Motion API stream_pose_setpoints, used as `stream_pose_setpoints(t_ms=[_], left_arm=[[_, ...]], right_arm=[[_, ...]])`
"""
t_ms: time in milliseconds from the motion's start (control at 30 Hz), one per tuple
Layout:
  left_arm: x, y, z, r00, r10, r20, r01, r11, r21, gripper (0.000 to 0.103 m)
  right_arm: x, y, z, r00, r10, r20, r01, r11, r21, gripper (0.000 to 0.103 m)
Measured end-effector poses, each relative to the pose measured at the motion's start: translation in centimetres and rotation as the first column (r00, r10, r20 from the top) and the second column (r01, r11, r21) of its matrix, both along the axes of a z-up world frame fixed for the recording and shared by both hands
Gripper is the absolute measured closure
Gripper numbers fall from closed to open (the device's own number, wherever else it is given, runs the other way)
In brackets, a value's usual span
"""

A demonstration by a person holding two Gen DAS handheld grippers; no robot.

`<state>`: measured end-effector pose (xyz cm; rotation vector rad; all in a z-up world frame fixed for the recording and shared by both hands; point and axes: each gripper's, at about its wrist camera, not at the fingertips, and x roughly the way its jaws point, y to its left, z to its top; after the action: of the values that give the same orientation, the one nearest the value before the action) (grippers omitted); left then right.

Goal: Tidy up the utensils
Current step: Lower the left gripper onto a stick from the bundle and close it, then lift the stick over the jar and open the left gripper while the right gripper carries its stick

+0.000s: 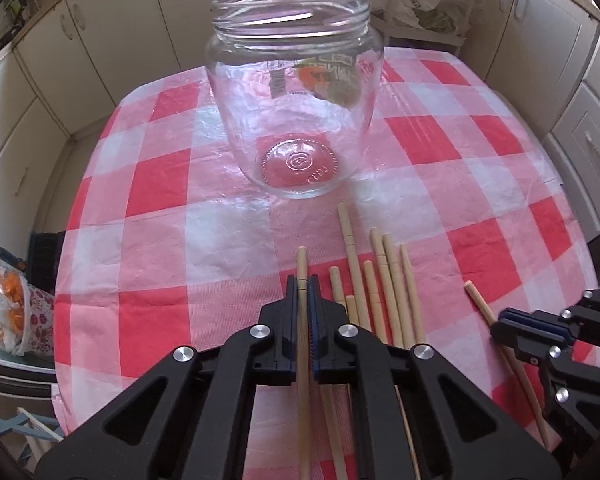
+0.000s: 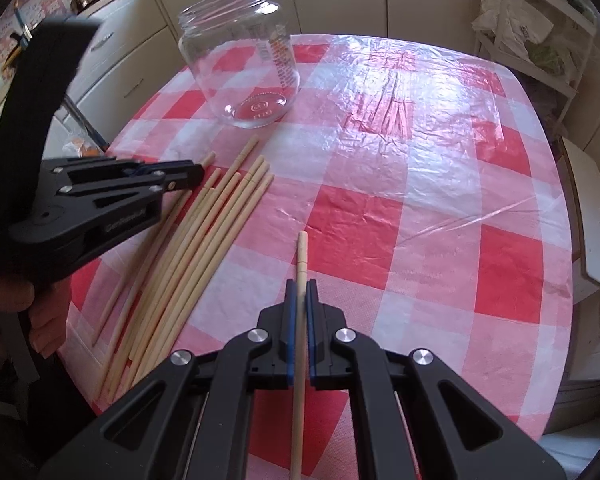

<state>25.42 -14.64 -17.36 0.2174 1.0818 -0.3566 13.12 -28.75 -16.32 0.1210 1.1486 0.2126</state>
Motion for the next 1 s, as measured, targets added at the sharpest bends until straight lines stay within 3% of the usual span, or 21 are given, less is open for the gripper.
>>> stream_pose_setpoints(t_ms=[167,300,433,567,700,800,933,1000], left_arm=[[-0.5,3.5,2.8,1.0,0.023,-0.004,-0.023,0.985,-0.169,0.098],[-0.7,5.2,4.9,0.999,0.044,0.028,-0.037,0.977,-0.208,0.098],[-0.5,6.5,6.3,0.998,0.065,0.019,-0.056,0.95,-0.307,0.098],[-1.2,7.3,10.6,0.985,0.086,0.152,-0.015,0.908,-0.419,0.098],[-0.6,7.2,15.3,0.929,0.153,0.337,0.039,0.866,-0.499,0.098],[0.3,7.7,18.2,0.871,0.23,0.434,0.087,0.798,-0.597,0.098],[2.4,7.2,20.2,0.801,0.319,0.506,0.093,0.77,-0.631,0.098],[3.5,6.8,20.4,0.783,0.342,0.519,0.093,0.76,-0.643,0.098]], right_arm=[[-0.6,-1.3,0.0,0.997,-0.074,0.016,0.072,0.993,0.091,0.098],[-1.1,-2.0,0.3,0.992,-0.122,0.035,0.116,0.984,0.133,0.098],[-1.6,-2.6,1.3,0.987,-0.147,0.067,0.133,0.976,0.175,0.098],[-2.5,-3.7,2.6,0.97,-0.191,0.151,0.149,0.957,0.249,0.098],[-3.1,-4.1,4.3,0.942,-0.226,0.248,0.148,0.944,0.296,0.098],[-3.4,-4.3,5.4,0.915,-0.248,0.317,0.147,0.939,0.311,0.098],[-3.5,-4.8,5.6,0.894,-0.285,0.346,0.166,0.927,0.335,0.098],[-3.4,-5.0,5.3,0.89,-0.299,0.345,0.177,0.923,0.342,0.098]])
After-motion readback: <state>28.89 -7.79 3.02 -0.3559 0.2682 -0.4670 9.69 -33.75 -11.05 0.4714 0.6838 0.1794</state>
